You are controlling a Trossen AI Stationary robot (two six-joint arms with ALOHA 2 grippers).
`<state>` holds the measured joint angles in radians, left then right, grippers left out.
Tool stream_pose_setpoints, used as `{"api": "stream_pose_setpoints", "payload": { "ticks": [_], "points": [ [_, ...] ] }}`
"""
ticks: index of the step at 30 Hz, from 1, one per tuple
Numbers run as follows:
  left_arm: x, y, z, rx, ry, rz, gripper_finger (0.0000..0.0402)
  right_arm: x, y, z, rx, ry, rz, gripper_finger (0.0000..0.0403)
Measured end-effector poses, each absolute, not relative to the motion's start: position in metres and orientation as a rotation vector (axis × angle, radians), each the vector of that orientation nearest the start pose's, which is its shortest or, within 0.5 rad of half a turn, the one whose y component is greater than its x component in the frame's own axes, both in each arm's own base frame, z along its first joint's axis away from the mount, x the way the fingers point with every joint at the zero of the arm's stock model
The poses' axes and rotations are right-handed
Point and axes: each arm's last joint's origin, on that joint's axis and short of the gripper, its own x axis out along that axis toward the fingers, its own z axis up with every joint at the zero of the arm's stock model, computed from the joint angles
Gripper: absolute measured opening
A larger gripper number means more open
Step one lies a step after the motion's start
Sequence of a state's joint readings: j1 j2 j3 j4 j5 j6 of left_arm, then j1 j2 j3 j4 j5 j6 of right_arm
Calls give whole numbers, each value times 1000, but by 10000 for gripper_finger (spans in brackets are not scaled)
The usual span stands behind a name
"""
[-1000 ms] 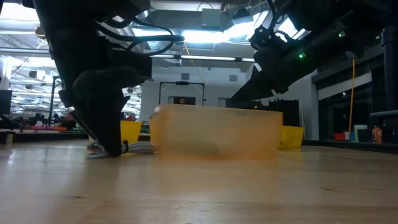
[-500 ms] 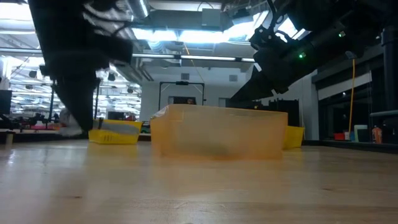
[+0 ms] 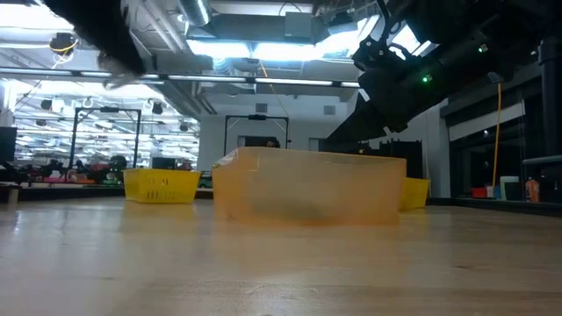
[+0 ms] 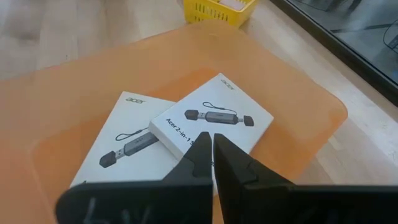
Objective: Pick and place items into bin
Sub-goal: Put the blue charger cable into the right yellow bin
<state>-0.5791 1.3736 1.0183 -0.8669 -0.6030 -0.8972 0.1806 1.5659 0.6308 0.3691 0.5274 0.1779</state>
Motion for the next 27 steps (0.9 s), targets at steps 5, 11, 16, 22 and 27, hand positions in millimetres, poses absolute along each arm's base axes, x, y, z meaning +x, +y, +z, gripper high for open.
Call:
{"api": "stream_pose_setpoints", "payload": {
  "ticks": [5,11,16,22,27],
  "points": [
    [205,-114,272,-54,778,416,23,289,38,156,-26,501,-382,0],
    [194,-104,286,-7,649,432,22,289,38,156,-26,501,-383,0],
    [189,-102,267,-18,565,364,21,289,38,156,-25,501,-383,0],
    [187,-100,250,-10,421,275,21,289,38,156,-21,503,-370,0],
    [186,-99,244,12,304,209,20,290,41,157,14,501,-263,0]
  ]
}}
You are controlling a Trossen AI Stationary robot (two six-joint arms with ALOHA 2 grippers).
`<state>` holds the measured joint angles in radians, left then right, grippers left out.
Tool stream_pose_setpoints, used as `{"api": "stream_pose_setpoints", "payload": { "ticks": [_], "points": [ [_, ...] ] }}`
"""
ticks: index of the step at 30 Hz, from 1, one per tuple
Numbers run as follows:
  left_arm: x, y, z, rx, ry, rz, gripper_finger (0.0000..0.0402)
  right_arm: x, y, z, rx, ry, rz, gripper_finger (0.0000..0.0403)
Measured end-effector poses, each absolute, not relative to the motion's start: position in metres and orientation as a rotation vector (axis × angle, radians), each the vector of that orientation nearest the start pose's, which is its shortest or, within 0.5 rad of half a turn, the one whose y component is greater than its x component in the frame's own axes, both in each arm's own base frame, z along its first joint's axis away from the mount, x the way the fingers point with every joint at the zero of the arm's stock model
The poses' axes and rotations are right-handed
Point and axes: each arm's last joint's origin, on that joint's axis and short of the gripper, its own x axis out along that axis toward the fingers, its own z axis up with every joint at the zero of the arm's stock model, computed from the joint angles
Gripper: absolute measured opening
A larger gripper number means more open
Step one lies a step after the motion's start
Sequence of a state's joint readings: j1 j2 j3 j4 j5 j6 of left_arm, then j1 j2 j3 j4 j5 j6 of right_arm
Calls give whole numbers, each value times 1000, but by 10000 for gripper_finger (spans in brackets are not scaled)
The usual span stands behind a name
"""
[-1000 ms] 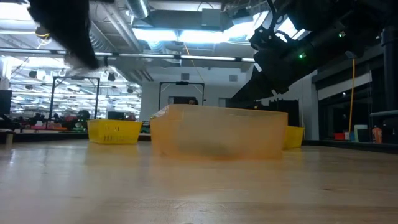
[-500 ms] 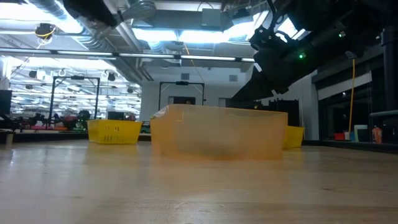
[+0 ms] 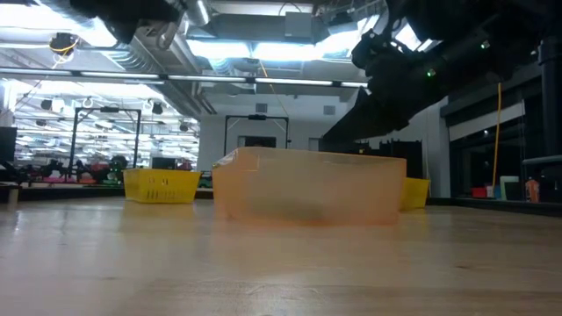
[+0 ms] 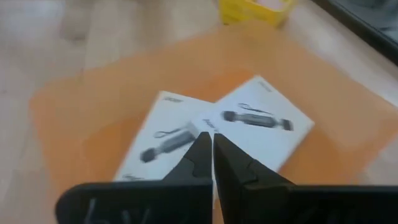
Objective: Pick and place items into bin
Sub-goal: Put the blue charger cable into the right yellow bin
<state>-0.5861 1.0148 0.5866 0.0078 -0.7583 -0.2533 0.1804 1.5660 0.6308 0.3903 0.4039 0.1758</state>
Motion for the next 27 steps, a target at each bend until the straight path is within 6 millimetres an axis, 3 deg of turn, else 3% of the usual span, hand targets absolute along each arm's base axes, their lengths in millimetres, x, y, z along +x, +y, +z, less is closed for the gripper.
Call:
{"api": "stream_pose_setpoints", "payload": {
  "ticks": [11,23,27],
  "points": [
    [182,-86,209,47,143,90,20,292,42,159,27,476,-246,0],
    [190,-74,214,32,90,32,21,298,43,173,35,327,-227,0],
    [191,-70,213,30,92,26,21,301,46,182,53,243,-137,0]
  ]
}}
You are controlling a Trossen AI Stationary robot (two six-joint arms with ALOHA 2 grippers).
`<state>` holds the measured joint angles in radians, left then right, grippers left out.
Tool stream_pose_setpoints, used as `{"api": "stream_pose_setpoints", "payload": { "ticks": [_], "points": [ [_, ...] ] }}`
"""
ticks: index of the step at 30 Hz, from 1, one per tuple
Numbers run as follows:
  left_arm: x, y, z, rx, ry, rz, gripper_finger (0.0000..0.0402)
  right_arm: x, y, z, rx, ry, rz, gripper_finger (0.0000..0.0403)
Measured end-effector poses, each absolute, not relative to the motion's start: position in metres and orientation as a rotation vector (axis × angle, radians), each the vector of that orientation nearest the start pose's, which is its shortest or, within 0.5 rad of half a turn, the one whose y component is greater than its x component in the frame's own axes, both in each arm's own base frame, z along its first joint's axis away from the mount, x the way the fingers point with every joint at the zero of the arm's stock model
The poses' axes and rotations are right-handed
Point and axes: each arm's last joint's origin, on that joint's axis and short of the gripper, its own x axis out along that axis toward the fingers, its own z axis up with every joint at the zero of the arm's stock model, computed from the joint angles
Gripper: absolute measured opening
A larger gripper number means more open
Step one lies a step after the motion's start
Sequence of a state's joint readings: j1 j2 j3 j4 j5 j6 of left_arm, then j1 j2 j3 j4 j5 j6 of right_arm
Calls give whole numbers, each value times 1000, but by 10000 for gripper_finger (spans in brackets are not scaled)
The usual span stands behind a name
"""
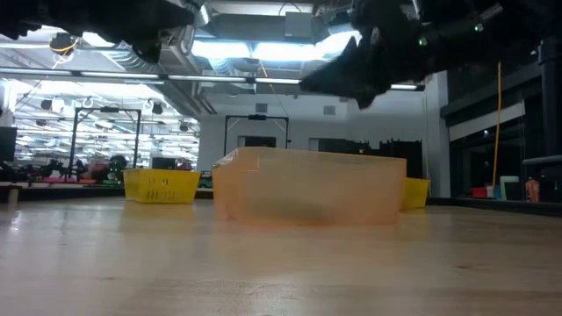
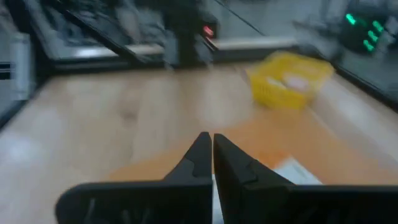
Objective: Pick and place items into bin
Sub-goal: Put the blue charger cable into the right yellow bin
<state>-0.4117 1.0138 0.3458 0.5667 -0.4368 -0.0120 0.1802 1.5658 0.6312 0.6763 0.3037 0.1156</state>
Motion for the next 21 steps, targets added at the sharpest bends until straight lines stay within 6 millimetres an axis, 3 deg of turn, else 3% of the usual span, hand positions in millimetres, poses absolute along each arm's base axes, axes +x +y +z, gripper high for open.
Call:
{"api": "stream_pose_setpoints", "payload": {
  "ticks": [13,21],
  "points": [
    [205,-58,210,14,61,8,21,305,48,203,-68,32,-78,4],
    [217,-50,203,28,54,8,21,309,50,212,-95,3,-55,97]
  ]
}}
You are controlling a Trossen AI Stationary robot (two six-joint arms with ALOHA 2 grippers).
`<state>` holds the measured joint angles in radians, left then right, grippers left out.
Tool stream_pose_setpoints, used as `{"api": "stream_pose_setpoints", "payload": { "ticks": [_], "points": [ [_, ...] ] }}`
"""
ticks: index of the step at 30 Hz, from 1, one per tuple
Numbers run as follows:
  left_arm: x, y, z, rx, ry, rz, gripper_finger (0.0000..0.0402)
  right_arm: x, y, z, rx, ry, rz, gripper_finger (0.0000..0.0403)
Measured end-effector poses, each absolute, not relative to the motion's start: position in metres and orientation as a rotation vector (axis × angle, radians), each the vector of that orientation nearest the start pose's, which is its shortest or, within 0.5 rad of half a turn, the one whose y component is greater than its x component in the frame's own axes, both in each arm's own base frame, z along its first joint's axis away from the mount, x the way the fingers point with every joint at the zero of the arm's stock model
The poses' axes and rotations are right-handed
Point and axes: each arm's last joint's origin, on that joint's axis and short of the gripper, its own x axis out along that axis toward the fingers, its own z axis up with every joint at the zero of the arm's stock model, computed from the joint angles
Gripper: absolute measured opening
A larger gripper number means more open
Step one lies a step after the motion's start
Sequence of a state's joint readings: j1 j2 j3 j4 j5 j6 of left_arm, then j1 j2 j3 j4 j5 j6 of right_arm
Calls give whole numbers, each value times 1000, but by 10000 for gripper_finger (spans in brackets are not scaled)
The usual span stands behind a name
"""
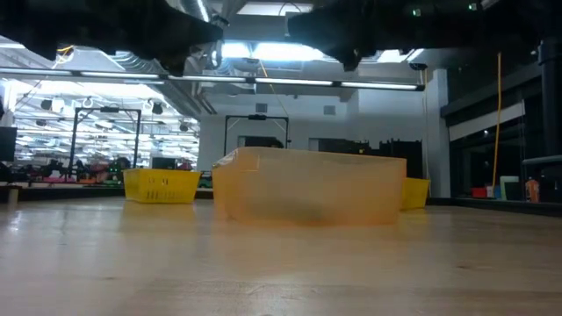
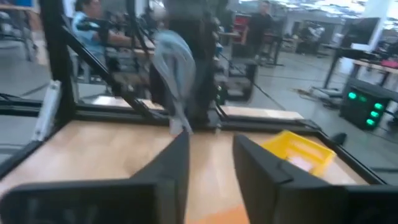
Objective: Pick and place items into bin
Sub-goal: Put the blue charger cable into the right yellow bin
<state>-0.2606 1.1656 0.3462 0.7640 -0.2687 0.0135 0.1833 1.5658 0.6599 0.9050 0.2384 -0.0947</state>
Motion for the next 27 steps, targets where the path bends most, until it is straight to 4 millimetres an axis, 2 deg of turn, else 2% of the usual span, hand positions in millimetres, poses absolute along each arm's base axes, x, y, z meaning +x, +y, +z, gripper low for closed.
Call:
{"api": "stream_pose_setpoints", "payload": {
  "ticks": [5,10,20,27],
  "points": [
    [225,-46,198,71,24,30,21,319,53,222,-77,-33,-26,159],
    [231,-41,199,95,-41,-10,22,337,56,221,-56,-33,-28,192],
    [232,-36,201,84,-60,-59,22,377,60,220,-104,-39,-38,200],
    [232,-36,201,84,-60,-64,22,393,63,218,-177,-38,-40,200]
  ]
}}
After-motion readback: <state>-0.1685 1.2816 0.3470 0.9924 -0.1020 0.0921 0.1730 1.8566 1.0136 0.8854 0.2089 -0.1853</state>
